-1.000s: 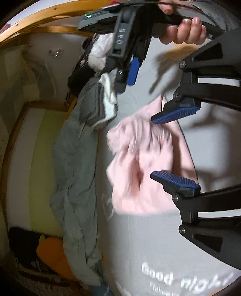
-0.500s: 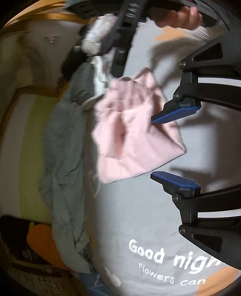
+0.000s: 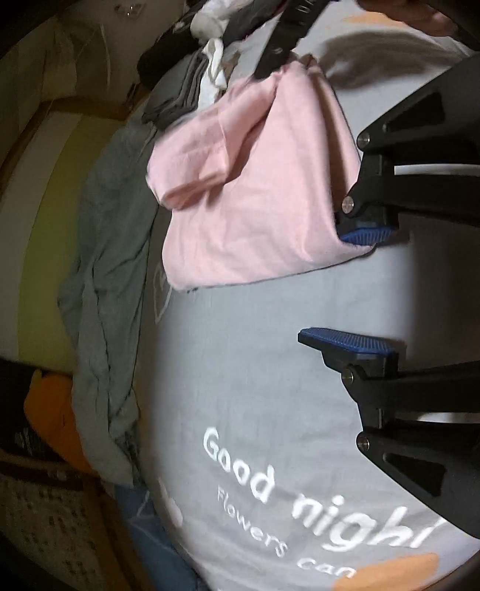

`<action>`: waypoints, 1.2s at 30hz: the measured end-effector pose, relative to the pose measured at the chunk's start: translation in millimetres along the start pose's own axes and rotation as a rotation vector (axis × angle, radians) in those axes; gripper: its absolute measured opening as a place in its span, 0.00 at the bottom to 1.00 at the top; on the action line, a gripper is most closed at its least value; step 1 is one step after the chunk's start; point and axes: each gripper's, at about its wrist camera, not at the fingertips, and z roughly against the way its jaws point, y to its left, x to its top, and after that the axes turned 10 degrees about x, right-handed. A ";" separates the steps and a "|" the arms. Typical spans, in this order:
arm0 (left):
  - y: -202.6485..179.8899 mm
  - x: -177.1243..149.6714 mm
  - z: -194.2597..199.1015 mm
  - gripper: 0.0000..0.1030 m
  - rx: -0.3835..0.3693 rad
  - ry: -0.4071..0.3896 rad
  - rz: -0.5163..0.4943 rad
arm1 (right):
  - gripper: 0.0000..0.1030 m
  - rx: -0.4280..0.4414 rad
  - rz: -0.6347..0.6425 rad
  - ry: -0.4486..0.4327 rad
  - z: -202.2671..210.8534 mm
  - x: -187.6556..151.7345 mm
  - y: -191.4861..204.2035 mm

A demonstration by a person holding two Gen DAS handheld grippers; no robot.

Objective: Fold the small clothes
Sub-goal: 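Press the folded shirt flat with the right gripper and release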

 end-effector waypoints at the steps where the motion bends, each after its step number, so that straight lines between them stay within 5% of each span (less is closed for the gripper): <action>1: -0.6 -1.4 2.1 0.40 0.010 -0.009 0.011 | 0.08 -0.064 -0.019 -0.019 1.7 -4.2 -6.2; 3: -1.1 -5.9 3.1 0.40 0.018 -0.016 0.023 | 0.08 -0.133 -0.043 -0.052 5.8 -7.6 -17.3; 6: -0.7 -6.1 2.3 0.40 0.012 -0.020 0.014 | 0.05 -0.106 -0.043 -0.046 7.8 -6.3 -33.0; 11: 4.3 -4.3 0.2 0.41 -0.012 -0.022 0.029 | 0.07 -0.012 -0.017 -0.182 39.9 7.2 -31.0; 13: 4.4 -4.7 1.2 0.41 -0.018 -0.025 0.037 | 0.37 0.086 0.044 -0.149 39.0 14.3 -18.2; 14: 4.2 -4.4 1.2 0.41 -0.018 -0.024 0.039 | 0.72 0.130 0.090 -0.127 35.0 19.4 -8.8; 18: 4.4 -4.2 1.3 0.41 -0.019 -0.024 0.039 | 0.78 0.166 0.216 -0.035 10.0 41.1 27.2; 20: 4.4 -4.4 1.4 0.42 -0.020 -0.025 0.040 | 0.74 0.151 0.321 0.082 -19.6 49.6 45.8; 24: 4.8 -3.9 1.1 0.42 -0.021 -0.026 0.043 | 0.36 -0.085 0.432 0.106 -53.5 56.4 56.1; 28: 4.8 -3.4 0.6 0.42 -0.018 -0.028 0.045 | 0.35 -0.232 0.256 0.012 -41.1 68.3 3.0; 30: 4.7 -3.3 0.4 0.42 -0.019 -0.028 0.046 | 0.13 -0.215 0.157 0.004 -31.5 70.3 -31.1; 32: 4.2 -3.0 0.1 0.42 -0.020 -0.027 0.046 | 0.03 -0.157 0.076 0.021 -26.4 71.3 -58.3; 36: 5.0 -3.0 -0.3 0.42 -0.034 -0.029 0.055 | 0.03 0.144 -0.106 -0.038 -9.9 67.7 -96.3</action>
